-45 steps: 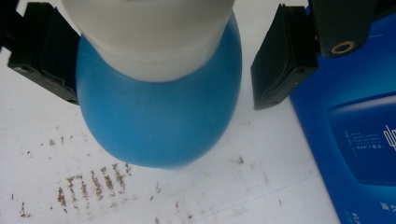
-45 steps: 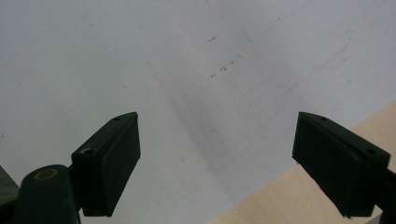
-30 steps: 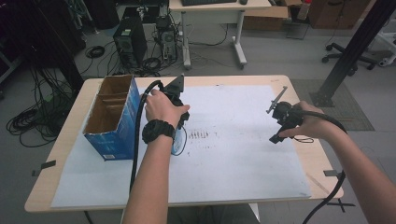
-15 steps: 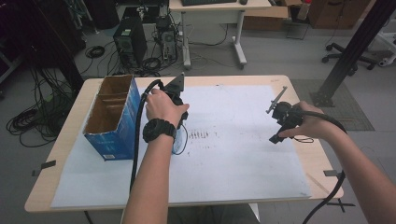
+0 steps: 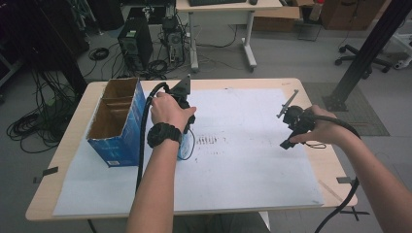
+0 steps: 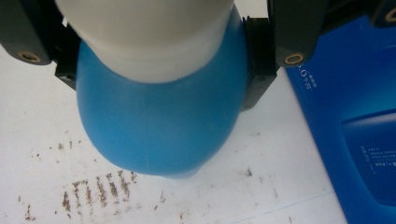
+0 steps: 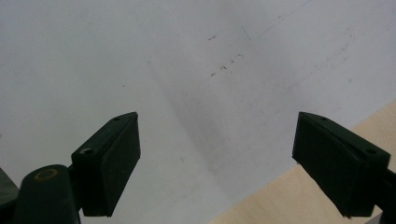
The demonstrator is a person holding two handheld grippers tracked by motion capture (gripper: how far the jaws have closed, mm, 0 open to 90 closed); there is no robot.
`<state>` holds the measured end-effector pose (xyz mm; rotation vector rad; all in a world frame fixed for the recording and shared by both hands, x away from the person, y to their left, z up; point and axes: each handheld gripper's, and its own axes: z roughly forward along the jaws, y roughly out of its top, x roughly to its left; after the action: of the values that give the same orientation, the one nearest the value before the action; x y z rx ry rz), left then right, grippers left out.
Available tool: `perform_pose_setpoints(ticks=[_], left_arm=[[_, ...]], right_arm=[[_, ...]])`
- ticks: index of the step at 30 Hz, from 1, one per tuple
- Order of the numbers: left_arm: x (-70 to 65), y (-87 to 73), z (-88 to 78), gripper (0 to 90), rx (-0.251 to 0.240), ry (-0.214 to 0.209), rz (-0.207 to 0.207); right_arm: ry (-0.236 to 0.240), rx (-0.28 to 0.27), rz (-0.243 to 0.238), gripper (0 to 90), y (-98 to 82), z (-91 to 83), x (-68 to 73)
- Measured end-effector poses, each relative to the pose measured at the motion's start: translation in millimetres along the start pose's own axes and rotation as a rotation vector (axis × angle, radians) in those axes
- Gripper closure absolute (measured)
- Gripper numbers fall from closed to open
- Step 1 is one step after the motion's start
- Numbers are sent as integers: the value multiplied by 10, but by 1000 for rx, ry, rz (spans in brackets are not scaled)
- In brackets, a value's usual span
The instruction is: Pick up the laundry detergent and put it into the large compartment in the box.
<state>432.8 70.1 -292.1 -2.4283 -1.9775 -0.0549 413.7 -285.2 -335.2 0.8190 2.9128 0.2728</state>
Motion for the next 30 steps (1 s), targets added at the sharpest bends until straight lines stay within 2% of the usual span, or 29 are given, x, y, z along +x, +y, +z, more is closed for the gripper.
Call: perform_pose_setpoints(ticks=[18,30], left_arm=[[29,6,-104,371,30,-14,9],[52,-14,-299,371,31,-23,17]], right_arm=[[-2,0,-1,152,14,-6,-9],[-8,-12,1,152,23,-88,-5]])
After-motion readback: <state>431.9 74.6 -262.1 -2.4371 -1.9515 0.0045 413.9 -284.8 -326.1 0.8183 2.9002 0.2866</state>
